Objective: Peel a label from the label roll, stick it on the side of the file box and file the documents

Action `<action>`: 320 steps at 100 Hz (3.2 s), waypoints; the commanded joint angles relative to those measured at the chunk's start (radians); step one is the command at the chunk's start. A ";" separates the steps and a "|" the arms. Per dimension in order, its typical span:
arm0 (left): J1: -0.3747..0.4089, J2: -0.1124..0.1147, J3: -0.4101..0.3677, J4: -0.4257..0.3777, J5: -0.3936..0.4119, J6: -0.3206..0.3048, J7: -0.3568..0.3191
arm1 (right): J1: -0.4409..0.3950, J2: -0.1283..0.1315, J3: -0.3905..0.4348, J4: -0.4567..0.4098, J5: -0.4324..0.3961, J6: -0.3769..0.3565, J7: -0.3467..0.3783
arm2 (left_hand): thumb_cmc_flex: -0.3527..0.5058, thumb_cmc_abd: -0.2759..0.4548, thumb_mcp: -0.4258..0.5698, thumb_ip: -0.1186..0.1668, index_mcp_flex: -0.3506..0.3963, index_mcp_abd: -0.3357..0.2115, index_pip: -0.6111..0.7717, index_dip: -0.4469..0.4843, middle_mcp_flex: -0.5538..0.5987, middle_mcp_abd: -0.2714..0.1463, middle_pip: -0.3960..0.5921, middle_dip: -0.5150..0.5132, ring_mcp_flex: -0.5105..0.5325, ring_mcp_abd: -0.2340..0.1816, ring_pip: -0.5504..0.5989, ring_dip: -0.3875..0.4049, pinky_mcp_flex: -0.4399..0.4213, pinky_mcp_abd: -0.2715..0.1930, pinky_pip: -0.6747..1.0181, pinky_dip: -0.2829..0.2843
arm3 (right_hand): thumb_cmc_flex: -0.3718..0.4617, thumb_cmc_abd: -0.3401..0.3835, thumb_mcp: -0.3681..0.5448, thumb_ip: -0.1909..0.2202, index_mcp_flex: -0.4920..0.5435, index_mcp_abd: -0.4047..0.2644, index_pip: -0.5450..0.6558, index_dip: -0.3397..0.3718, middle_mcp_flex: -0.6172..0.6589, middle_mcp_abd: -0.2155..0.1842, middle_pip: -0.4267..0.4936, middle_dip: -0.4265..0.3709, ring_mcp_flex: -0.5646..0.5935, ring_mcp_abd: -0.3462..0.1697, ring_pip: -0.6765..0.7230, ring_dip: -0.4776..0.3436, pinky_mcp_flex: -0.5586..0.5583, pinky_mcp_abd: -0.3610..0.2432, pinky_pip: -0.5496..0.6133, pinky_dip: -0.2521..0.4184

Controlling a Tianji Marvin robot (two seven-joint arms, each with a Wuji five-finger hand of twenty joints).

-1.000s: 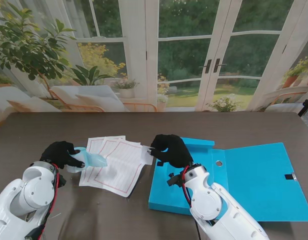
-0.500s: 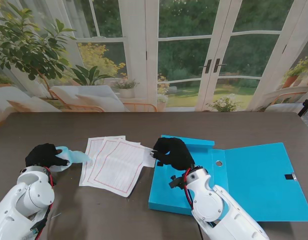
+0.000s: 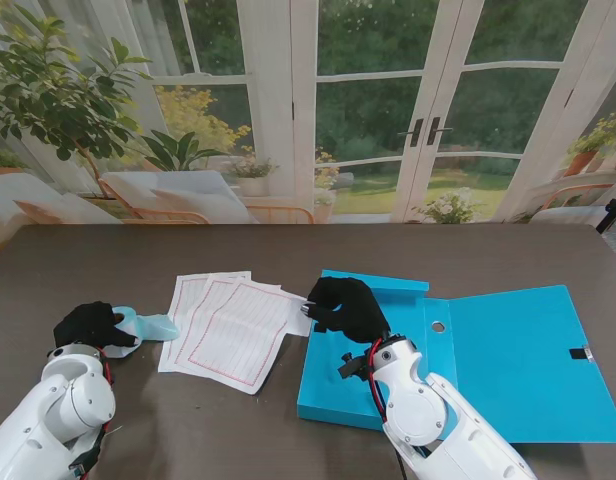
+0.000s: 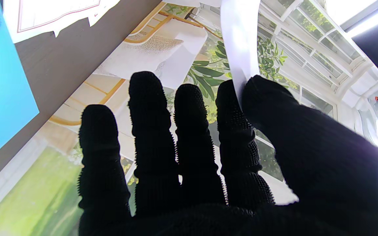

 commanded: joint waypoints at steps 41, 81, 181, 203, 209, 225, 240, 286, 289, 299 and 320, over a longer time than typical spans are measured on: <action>0.042 0.027 0.021 -0.047 0.083 0.121 -0.151 | -0.008 -0.009 -0.004 0.000 0.010 -0.005 0.003 | 0.152 0.234 0.103 0.115 -0.044 0.029 -0.015 0.023 0.040 -0.263 0.200 -0.055 -0.081 -0.037 -0.050 -0.020 -0.081 -0.109 -0.023 0.002 | 0.090 0.082 -0.006 0.036 0.018 -0.081 0.090 0.044 -0.012 0.000 0.018 -0.015 0.031 -0.003 0.014 0.005 -0.132 -0.008 0.031 -0.015; 0.060 0.042 0.016 -0.071 0.132 0.122 -0.216 | -0.007 -0.011 -0.005 0.002 0.014 -0.002 0.001 | -0.004 0.308 0.180 0.179 -0.111 0.105 -0.485 0.027 -0.191 -0.224 0.209 -0.339 -0.249 -0.022 -0.037 0.015 -0.206 -0.150 -0.006 0.085 | 0.087 0.098 -0.012 0.014 0.016 -0.079 0.090 0.044 -0.014 0.002 0.022 -0.017 0.032 -0.002 0.016 0.005 -0.134 -0.007 0.031 -0.015; 0.093 0.060 -0.036 -0.151 0.218 0.049 -0.302 | -0.001 -0.014 -0.008 0.013 0.025 -0.002 0.000 | -0.100 0.420 0.042 0.236 -0.190 0.101 -0.926 -0.085 -0.465 -0.173 -0.056 -0.647 -0.460 0.028 -0.219 -0.044 -0.350 -0.171 -0.086 0.147 | 0.088 0.098 -0.011 0.010 0.012 -0.076 0.093 0.045 -0.012 0.005 0.027 -0.022 0.035 0.001 0.019 0.005 -0.136 -0.005 0.031 -0.015; 0.095 0.059 -0.046 -0.155 0.213 0.040 -0.293 | 0.001 -0.014 -0.010 0.015 0.027 -0.003 0.003 | -0.103 0.429 0.029 0.238 -0.192 0.094 -0.935 -0.086 -0.457 -0.171 -0.057 -0.652 -0.461 0.036 -0.229 -0.048 -0.351 -0.164 -0.088 0.152 | 0.088 0.097 -0.011 0.010 0.012 -0.075 0.094 0.044 -0.011 0.006 0.027 -0.022 0.036 0.001 0.019 0.005 -0.135 -0.004 0.031 -0.014; 0.096 0.059 -0.050 -0.156 0.213 0.035 -0.294 | 0.002 -0.014 -0.010 0.016 0.028 -0.003 0.004 | -0.103 0.431 0.026 0.239 -0.195 0.091 -0.939 -0.087 -0.454 -0.169 -0.056 -0.653 -0.459 0.038 -0.229 -0.048 -0.351 -0.162 -0.089 0.154 | 0.087 0.098 -0.011 0.010 0.013 -0.076 0.094 0.043 -0.011 0.005 0.027 -0.022 0.037 0.001 0.019 0.005 -0.135 -0.004 0.031 -0.014; 0.096 0.060 -0.058 -0.160 0.210 0.019 -0.304 | 0.004 -0.014 -0.012 0.018 0.029 -0.004 0.004 | -0.106 0.439 0.015 0.239 -0.189 0.082 -0.942 -0.087 -0.444 -0.169 -0.056 -0.654 -0.458 0.040 -0.232 -0.048 -0.353 -0.160 -0.091 0.156 | 0.088 0.098 -0.010 0.010 0.012 -0.075 0.094 0.043 -0.012 0.006 0.027 -0.022 0.037 0.000 0.019 0.004 -0.135 -0.004 0.031 -0.014; 0.098 0.063 -0.068 -0.171 0.212 0.001 -0.322 | 0.006 -0.014 -0.012 0.020 0.029 -0.004 0.005 | -0.107 0.445 0.005 0.240 -0.182 0.076 -0.944 -0.087 -0.438 -0.169 -0.056 -0.654 -0.455 0.040 -0.232 -0.048 -0.354 -0.159 -0.093 0.158 | 0.088 0.098 -0.011 0.010 0.012 -0.075 0.094 0.043 -0.012 0.005 0.027 -0.022 0.036 -0.001 0.018 0.004 -0.135 -0.004 0.031 -0.014; 0.118 0.066 -0.105 -0.251 0.230 -0.042 -0.368 | 0.008 -0.016 -0.014 0.027 0.031 -0.006 0.000 | -0.111 0.470 -0.032 0.243 -0.174 0.058 -0.954 -0.088 -0.416 -0.167 -0.055 -0.653 -0.445 0.043 -0.231 -0.046 -0.348 -0.158 -0.091 0.162 | 0.089 0.097 -0.011 0.010 0.012 -0.075 0.093 0.043 -0.012 0.006 0.026 -0.022 0.035 0.001 0.017 0.004 -0.136 -0.005 0.030 -0.015; 0.119 0.066 -0.107 -0.257 0.232 -0.045 -0.369 | 0.008 -0.016 -0.014 0.027 0.031 -0.006 0.000 | -0.112 0.473 -0.035 0.243 -0.173 0.059 -0.955 -0.088 -0.410 -0.168 -0.052 -0.651 -0.443 0.041 -0.230 -0.046 -0.346 -0.159 -0.090 0.163 | 0.088 0.098 -0.012 0.010 0.012 -0.075 0.093 0.043 -0.012 0.006 0.026 -0.022 0.036 0.001 0.017 0.004 -0.136 -0.005 0.030 -0.015; 0.124 0.065 -0.113 -0.280 0.234 -0.059 -0.370 | 0.008 -0.017 -0.014 0.027 0.031 -0.006 -0.001 | -0.114 0.482 -0.044 0.244 -0.167 0.054 -0.955 -0.088 -0.405 -0.171 -0.046 -0.645 -0.442 0.042 -0.227 -0.044 -0.345 -0.162 -0.089 0.163 | 0.088 0.099 -0.012 0.010 0.011 -0.074 0.093 0.043 -0.011 0.006 0.026 -0.022 0.035 0.001 0.017 0.004 -0.136 -0.005 0.030 -0.014; 0.133 0.061 -0.120 -0.333 0.227 -0.089 -0.363 | 0.009 -0.018 -0.016 0.030 0.030 -0.007 -0.003 | 0.090 0.671 -0.651 0.297 -0.145 0.048 -0.953 -0.081 -0.370 -0.172 -0.033 -0.613 -0.425 0.046 -0.210 -0.037 -0.329 -0.163 -0.077 0.169 | 0.088 0.098 -0.011 0.010 0.011 -0.075 0.093 0.043 -0.011 0.007 0.026 -0.022 0.035 0.002 0.017 0.004 -0.137 -0.005 0.029 -0.015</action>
